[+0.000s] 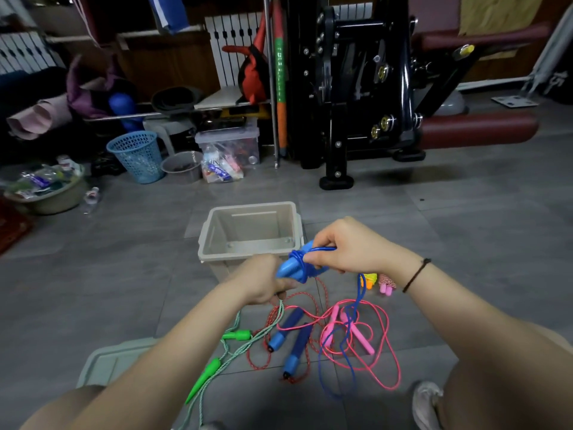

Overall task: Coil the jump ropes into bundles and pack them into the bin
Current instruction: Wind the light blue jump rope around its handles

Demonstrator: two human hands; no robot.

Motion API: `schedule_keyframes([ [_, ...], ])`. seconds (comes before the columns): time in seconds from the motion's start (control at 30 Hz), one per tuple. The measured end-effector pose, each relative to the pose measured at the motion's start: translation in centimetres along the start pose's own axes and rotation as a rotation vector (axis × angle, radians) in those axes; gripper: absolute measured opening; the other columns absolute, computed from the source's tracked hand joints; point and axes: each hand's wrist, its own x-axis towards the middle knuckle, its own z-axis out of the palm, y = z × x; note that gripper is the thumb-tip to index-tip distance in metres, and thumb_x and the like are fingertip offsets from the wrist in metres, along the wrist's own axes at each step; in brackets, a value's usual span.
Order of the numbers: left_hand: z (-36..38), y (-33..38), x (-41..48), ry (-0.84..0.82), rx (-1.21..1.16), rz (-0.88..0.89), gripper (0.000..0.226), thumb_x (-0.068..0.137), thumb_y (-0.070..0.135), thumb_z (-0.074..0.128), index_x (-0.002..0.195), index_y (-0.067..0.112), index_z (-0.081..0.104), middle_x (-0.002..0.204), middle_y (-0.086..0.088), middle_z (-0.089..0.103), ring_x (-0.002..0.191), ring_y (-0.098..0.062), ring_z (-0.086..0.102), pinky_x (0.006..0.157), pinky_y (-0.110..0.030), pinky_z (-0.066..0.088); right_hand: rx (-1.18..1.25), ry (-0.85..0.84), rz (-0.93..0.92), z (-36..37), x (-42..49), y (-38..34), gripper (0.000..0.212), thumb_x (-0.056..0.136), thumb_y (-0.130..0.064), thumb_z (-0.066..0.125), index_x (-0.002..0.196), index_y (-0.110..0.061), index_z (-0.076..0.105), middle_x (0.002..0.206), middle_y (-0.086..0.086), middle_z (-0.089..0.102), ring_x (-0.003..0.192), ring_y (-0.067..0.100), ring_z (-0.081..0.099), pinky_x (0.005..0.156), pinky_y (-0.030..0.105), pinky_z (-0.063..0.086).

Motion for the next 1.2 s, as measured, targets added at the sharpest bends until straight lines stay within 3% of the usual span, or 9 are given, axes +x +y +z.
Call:
schedule_keyframes([
  [0.17, 0.5, 2.8, -1.8, -0.062, 0.497, 0.109, 0.039, 0.089, 0.046, 0.057, 0.1, 0.008, 0.059, 0.104, -0.014, 0.064, 0.097, -0.032, 0.061, 0.072, -0.032, 0.043, -0.07, -0.061, -0.034, 0.9, 0.3, 0.4, 0.024, 0.083, -0.035, 0.068, 0.064, -0.021, 0.068, 0.055, -0.008, 0.063, 0.054, 0.009, 0.054, 0.055, 0.018, 0.038],
  [0.37, -1.0, 3.6, -3.8, -0.03, 0.515, 0.264, 0.035, 0.09, 0.049, 0.054, 0.092, 0.014, 0.055, 0.091, -0.01, 0.059, 0.09, -0.03, 0.055, 0.063, -0.029, 0.027, 0.043, -0.117, 0.02, 0.2, 0.3, 1.0, 0.03, 0.088, -0.032, 0.064, 0.058, -0.031, 0.059, 0.045, -0.016, 0.054, 0.045, -0.001, 0.045, 0.049, 0.01, 0.031],
  [0.53, -0.9, 2.9, -4.4, -0.044, 0.319, 0.372, 0.038, 0.087, 0.05, 0.058, 0.076, 0.014, 0.049, 0.073, -0.005, 0.053, 0.068, -0.019, 0.045, 0.06, -0.032, 0.028, 0.179, -0.176, 0.082, 0.5, -0.2, 2.0, 0.034, 0.088, -0.035, 0.061, 0.058, -0.018, 0.061, 0.055, -0.003, 0.049, 0.05, 0.003, 0.035, 0.052, 0.017, 0.031],
  [0.6, -1.3, 2.8, -4.9, -0.076, 0.042, 0.419, 0.031, 0.087, 0.039, 0.064, 0.08, 0.009, 0.057, 0.071, -0.005, 0.062, 0.063, -0.013, 0.05, 0.061, -0.031, 0.038, 0.283, -0.142, 0.131, 0.3, -0.7, 1.7, 0.042, 0.084, -0.04, 0.058, 0.055, -0.011, 0.051, 0.052, -0.003, 0.041, 0.048, 0.005, 0.032, 0.05, 0.021, 0.03],
  [0.73, -2.0, 3.3, -5.6, -0.096, -0.648, 0.362, 0.009, 0.092, 0.011, 0.058, 0.083, 0.01, 0.058, 0.067, 0.003, 0.064, 0.057, -0.008, 0.057, 0.055, -0.021, 0.047, 0.372, 0.057, 0.295, -0.2, -0.8, 2.1, 0.038, 0.092, 0.005, 0.05, 0.062, -0.016, 0.04, 0.061, -0.004, 0.041, 0.043, 0.003, 0.047, 0.058, 0.026, 0.041],
  [0.87, -2.2, 2.9, -4.2, 0.078, -0.926, 0.219, 0.012, 0.096, 0.015, 0.051, 0.091, 0.008, 0.059, 0.067, 0.0, 0.056, 0.051, -0.007, 0.046, 0.046, -0.017, 0.038, 0.358, -0.014, 0.205, 0.8, -0.8, 2.0, 0.041, 0.099, -0.029, 0.042, 0.063, -0.015, 0.056, 0.042, -0.007, 0.036, 0.039, 0.01, 0.026, 0.044, 0.025, 0.023],
  [0.93, -2.2, 2.6, -3.3, 0.07, -1.077, 0.119, 0.015, 0.098, 0.018, 0.047, 0.097, 0.006, 0.058, 0.066, 0.001, 0.048, 0.049, -0.006, 0.035, 0.043, -0.015, 0.026, 0.33, -0.067, 0.192, 0.9, -1.0, 1.6, 0.041, 0.099, -0.034, 0.04, 0.069, -0.016, 0.06, 0.039, -0.006, 0.038, 0.037, 0.01, 0.029, 0.041, 0.022, 0.027],
  [1.07, -2.0, 2.6, -2.0, 0.028, -1.14, 0.02, 0.017, 0.096, 0.005, 0.04, 0.1, 0.006, 0.057, 0.067, 0.001, 0.046, 0.051, -0.006, 0.033, 0.045, -0.017, 0.023, 0.212, -0.131, 0.158, 0.5, -1.2, 1.5, 0.025, 0.093, -0.037, 0.054, 0.073, -0.022, 0.059, 0.043, -0.005, 0.047, 0.04, 0.014, 0.038, 0.045, 0.025, 0.035],
  [1.2, -1.9, 1.8, -1.8, -0.004, -1.016, 0.06, 0.013, 0.098, 0.012, 0.046, 0.093, 0.007, 0.057, 0.075, -0.004, 0.058, 0.058, -0.009, 0.054, 0.054, -0.019, 0.048, 0.211, -0.148, 0.153, -1.0, -1.5, 1.2, 0.02, 0.092, -0.029, 0.058, 0.073, -0.021, 0.06, 0.048, -0.002, 0.057, 0.039, 0.015, 0.047, 0.045, 0.024, 0.042],
])
